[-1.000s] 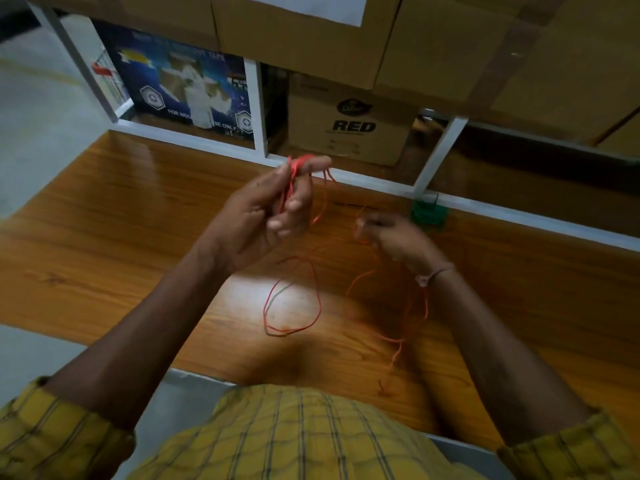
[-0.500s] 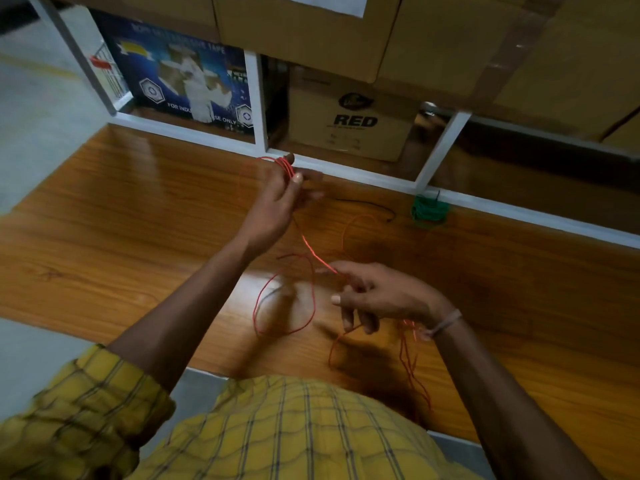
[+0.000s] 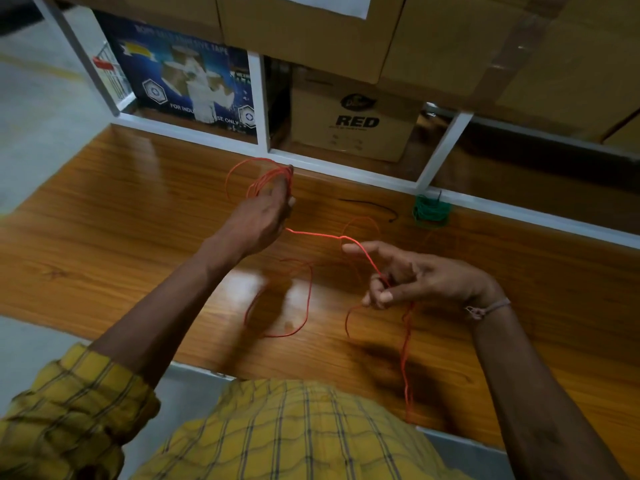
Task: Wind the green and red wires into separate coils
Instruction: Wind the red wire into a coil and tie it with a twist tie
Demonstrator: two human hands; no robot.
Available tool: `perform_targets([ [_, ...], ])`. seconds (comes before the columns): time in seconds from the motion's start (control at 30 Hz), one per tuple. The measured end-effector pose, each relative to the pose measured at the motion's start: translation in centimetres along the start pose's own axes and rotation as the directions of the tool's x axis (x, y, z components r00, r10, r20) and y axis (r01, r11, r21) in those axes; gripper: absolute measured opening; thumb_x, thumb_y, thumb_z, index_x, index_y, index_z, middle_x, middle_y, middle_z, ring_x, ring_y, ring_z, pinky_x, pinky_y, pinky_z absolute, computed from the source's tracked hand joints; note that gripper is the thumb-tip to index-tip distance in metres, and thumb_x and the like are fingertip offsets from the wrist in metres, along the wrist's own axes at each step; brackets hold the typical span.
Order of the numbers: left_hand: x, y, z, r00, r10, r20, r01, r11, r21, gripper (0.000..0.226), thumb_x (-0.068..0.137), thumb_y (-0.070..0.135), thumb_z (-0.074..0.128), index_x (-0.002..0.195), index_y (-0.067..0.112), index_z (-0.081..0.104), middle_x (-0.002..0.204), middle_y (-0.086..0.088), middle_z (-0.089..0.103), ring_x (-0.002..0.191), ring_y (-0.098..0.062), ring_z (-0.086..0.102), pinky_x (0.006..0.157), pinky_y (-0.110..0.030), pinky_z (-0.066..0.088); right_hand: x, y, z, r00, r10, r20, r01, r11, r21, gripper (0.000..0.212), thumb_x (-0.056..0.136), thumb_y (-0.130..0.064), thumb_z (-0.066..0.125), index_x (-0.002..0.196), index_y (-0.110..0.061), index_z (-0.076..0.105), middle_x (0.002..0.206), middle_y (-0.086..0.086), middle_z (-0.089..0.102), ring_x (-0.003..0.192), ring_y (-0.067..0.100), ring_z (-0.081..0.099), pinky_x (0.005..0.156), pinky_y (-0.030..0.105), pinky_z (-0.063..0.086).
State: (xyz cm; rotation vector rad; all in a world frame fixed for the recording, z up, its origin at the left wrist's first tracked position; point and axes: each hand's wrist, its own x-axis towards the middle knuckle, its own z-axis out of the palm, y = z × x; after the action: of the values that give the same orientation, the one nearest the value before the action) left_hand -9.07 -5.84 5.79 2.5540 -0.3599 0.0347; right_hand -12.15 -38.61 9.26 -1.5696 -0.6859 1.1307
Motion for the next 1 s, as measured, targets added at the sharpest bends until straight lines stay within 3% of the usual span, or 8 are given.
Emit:
perform_targets([
  [0.07, 0.0, -0.3, -0.4, 0.999, 0.031, 0.013, -0.031, 0.999, 0.041, 0.045, 0.114, 0.036, 0.030, 0.149, 0.008, 0.028, 0.097, -0.011, 0.067, 0.074, -0.028, 0.066, 0.066, -0.048, 0.060, -0.3, -0.2, -0.1, 0.995, -0.008, -0.097, -0.001, 0.995, -0.095, 0.064, 0.099, 0.004, 0.060, 0.157, -0.014, 0.041, 0.105, 0.022, 0.056, 0.106, 0.031, 0.061, 0.106, 0.042, 0.052],
  [0.2, 0.3, -0.6, -0.5, 0.998, 0.065, 0.009, -0.066, 0.991, 0.120, 0.039, 0.114, 0.037, 0.032, 0.140, 0.008, 0.037, 0.077, 0.003, 0.052, 0.062, -0.015, 0.053, 0.056, -0.032, 0.045, -0.7, -0.1, 0.1, 0.914, -0.053, -0.402, -0.044, 0.973, -0.227, 0.018, 0.101, -0.011, 0.065, 0.118, -0.014, 0.070, 0.114, 0.009, 0.069, 0.108, 0.030, 0.064, 0.095, 0.041, 0.053],
  [0.33, 0.4, -0.4, -0.5, 0.996, 0.082, 0.031, -0.085, 0.991, 0.108, 0.042, 0.114, 0.039, 0.033, 0.140, 0.007, 0.040, 0.080, 0.004, 0.054, 0.067, -0.010, 0.053, 0.061, -0.031, 0.045, -0.4, -0.3, 0.4, 0.825, -0.082, -0.560, -0.070, 0.967, -0.245, 0.009, 0.105, -0.016, 0.061, 0.113, -0.016, 0.065, 0.099, 0.011, 0.071, 0.079, 0.025, 0.063, 0.066, 0.035, 0.050],
  [0.43, 0.5, 0.8, -0.8, 0.996, 0.057, 0.063, -0.059, 0.998, 0.033, 0.054, 0.113, 0.047, 0.032, 0.151, 0.009, 0.035, 0.103, -0.008, 0.066, 0.084, -0.016, 0.061, 0.076, -0.034, 0.049, 0.4, -0.9, 0.9, 0.786, -0.031, -0.618, -0.053, 0.992, -0.117, 0.013, 0.112, -0.017, 0.045, 0.123, -0.012, 0.051, 0.089, 0.012, 0.074, 0.063, 0.022, 0.061, 0.048, 0.028, 0.040],
  [0.53, 0.3, 1.5, -1.0, 0.993, 0.046, 0.111, -0.042, 0.999, -0.034, 0.066, 0.109, 0.056, 0.036, 0.158, 0.012, 0.030, 0.134, -0.020, 0.065, 0.113, -0.028, 0.063, 0.088, -0.034, 0.043, 0.8, -1.5, 0.9, 0.808, 0.025, -0.589, -0.090, 0.993, -0.081, 0.015, 0.114, -0.022, 0.034, 0.125, -0.014, 0.043, 0.082, 0.017, 0.074, 0.059, 0.031, 0.054, 0.049, 0.028, 0.041],
  [0.63, 0.1, 1.6, -1.6, 0.978, 0.075, 0.194, -0.067, 0.997, -0.049, 0.083, 0.099, 0.065, 0.040, 0.161, 0.012, 0.028, 0.141, -0.024, 0.061, 0.124, -0.035, 0.061, 0.096, -0.039, 0.049, 0.8, -1.5, 0.8, 0.805, 0.004, -0.594, -0.064, 0.995, -0.080, 0.016, 0.114, -0.022, 0.032, 0.120, -0.016, 0.045, 0.072, 0.017, 0.067, 0.059, 0.031, 0.051, 0.053, 0.029, 0.036],
  [0.87, -0.8, 2.2, -2.0, 0.914, 0.150, 0.377, -0.097, 0.983, -0.156, 0.044, 0.101, 0.059, 0.041, 0.113, 0.021, 0.061, 0.087, 0.004, 0.063, 0.073, -0.006, 0.060, 0.066, -0.021, 0.046, -1.0, -0.2, -1.1, 0.713, -0.034, -0.700, 0.188, 0.972, 0.144, 0.020, 0.090, -0.021, 0.068, 0.107, -0.011, 0.067, 0.079, 0.009, 0.059, 0.061, 0.008, 0.052, 0.061, 0.018, 0.045],
  [1.0, -2.1, 3.4, -2.1, 0.821, 0.260, 0.509, 0.022, 0.876, -0.482, 0.038, 0.112, 0.040, 0.040, 0.120, 0.019, 0.071, 0.079, 0.008, 0.054, 0.066, -0.012, 0.051, 0.059, -0.023, 0.042, -0.3, 0.5, -1.7, 0.702, -0.004, -0.712, 0.271, 0.926, 0.262, 0.017, 0.098, -0.017, 0.062, 0.110, -0.008, 0.069, 0.070, 0.005, 0.055, 0.065, 0.015, 0.061, 0.069, 0.024, 0.060],
])
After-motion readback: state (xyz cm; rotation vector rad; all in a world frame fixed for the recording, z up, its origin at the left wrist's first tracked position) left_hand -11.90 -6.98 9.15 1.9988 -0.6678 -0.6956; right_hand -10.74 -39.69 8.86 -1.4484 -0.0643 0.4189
